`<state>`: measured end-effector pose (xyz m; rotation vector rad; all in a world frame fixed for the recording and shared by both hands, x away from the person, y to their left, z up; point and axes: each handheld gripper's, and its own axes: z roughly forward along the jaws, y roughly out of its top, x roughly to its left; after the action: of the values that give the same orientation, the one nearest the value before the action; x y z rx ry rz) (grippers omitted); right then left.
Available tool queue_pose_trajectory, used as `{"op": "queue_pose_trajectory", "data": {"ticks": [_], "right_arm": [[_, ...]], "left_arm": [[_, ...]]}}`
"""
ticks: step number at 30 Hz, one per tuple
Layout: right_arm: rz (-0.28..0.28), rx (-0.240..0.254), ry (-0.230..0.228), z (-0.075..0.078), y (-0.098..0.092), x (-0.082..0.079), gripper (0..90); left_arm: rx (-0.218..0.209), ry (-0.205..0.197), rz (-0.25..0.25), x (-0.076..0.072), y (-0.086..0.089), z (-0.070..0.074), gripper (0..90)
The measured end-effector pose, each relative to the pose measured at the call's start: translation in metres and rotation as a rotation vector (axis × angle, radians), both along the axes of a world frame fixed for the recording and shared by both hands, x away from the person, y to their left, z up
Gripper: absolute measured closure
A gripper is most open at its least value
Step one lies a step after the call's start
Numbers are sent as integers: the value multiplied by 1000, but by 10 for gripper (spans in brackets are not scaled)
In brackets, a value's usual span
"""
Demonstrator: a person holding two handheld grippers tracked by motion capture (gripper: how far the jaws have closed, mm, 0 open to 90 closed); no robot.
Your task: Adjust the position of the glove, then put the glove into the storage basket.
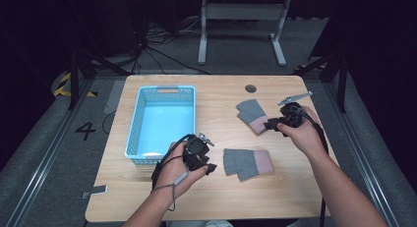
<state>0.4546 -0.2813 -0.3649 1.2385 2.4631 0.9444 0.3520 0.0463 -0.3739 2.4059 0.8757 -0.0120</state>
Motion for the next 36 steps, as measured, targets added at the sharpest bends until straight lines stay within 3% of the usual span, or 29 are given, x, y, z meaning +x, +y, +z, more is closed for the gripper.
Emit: {"op": "queue_pose_trajectory", "data": {"ticks": [13, 21, 36], "right_arm": [[-31, -8, -19, 0, 5, 22, 666], [-44, -40, 14, -7, 19, 49, 633], [-98, -113, 62, -42, 29, 89, 515]], "left_arm": [[-2, 0, -6, -1, 1, 1, 605], [-5, -2, 1, -5, 5, 2, 599], [-10, -2, 37, -15, 19, 1, 595]]}}
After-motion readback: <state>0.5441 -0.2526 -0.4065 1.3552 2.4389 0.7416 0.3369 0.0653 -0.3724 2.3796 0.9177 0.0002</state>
